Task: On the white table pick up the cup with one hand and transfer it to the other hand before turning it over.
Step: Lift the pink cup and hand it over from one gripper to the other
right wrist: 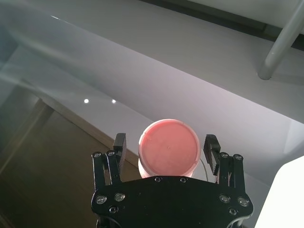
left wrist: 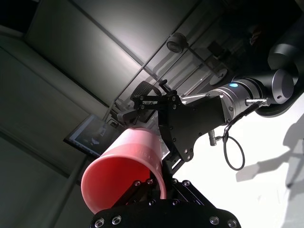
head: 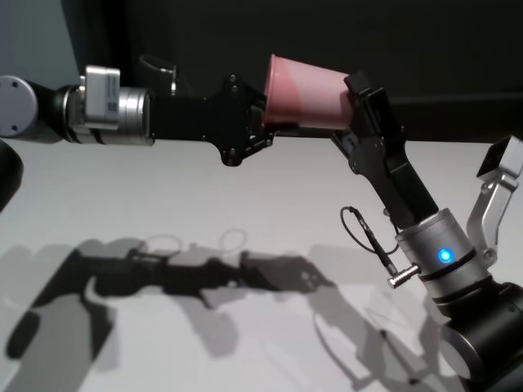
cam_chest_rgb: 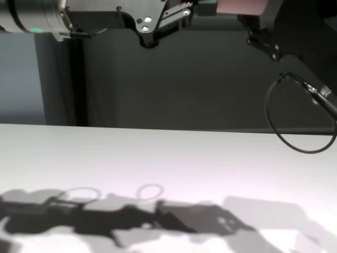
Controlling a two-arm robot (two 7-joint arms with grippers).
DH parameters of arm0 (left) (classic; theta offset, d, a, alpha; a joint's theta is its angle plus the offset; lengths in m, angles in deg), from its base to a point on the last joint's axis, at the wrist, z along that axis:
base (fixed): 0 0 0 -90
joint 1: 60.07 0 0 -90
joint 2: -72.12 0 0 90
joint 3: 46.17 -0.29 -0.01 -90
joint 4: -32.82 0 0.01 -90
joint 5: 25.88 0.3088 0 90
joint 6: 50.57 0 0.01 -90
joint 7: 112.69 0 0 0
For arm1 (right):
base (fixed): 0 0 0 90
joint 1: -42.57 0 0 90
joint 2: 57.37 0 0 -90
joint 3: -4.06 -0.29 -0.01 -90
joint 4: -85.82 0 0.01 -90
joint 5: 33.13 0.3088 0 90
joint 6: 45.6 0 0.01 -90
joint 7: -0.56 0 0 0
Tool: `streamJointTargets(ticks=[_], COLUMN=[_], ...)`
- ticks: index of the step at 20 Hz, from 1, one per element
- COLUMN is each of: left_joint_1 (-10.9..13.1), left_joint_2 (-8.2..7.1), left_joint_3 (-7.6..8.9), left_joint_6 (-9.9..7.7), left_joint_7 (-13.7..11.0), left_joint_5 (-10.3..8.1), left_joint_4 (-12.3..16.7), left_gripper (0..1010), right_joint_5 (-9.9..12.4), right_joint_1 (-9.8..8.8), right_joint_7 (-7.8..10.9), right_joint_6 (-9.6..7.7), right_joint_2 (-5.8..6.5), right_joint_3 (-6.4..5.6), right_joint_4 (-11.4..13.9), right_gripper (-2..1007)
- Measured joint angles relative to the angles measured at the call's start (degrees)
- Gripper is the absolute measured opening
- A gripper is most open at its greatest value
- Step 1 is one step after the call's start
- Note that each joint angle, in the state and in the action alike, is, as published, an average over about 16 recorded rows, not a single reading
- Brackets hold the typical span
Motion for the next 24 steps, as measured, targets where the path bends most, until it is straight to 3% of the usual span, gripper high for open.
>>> streamJointTargets(ticks=[24], left_joint_1=[0.0], left_joint_2=[0.0], left_joint_3=[0.0], left_joint_6=[0.0], left_joint_7=[0.0], left_joint_5=[0.0], left_joint_4=[0.0], left_gripper=[40], right_joint_5=[1.6], right_joint_1=[0.55], right_joint_7=[-0.82], right_joint_6=[2.89], right_joint_2=[2.26], right_joint_3=[2.71], right_joint_4=[0.25], right_gripper=[1000])
